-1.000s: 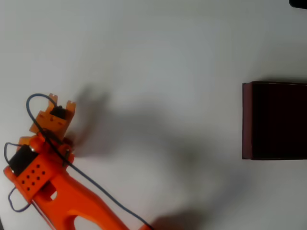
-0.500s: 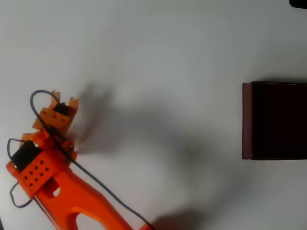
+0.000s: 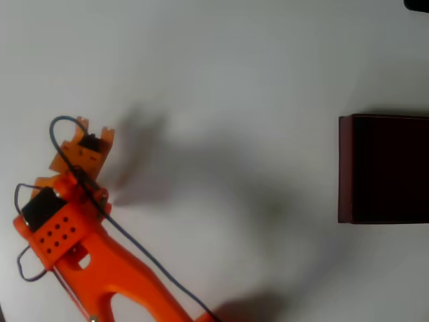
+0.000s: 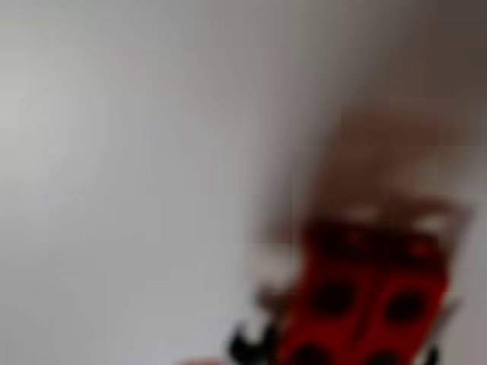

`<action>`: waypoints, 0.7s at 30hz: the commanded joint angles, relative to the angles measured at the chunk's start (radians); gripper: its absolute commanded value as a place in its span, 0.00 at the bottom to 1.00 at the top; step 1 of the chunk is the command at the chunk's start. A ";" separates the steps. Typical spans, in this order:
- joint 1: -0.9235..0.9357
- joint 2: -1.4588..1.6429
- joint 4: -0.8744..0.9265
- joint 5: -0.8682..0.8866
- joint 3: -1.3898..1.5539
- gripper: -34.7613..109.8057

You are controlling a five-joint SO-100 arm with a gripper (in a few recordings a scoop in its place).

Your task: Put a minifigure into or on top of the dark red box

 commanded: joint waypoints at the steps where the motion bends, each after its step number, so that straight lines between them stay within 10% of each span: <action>1: -0.006 0.009 0.014 0.000 -0.031 0.38; 21: -0.002 -0.043 -0.008 -0.005 -0.051 0.38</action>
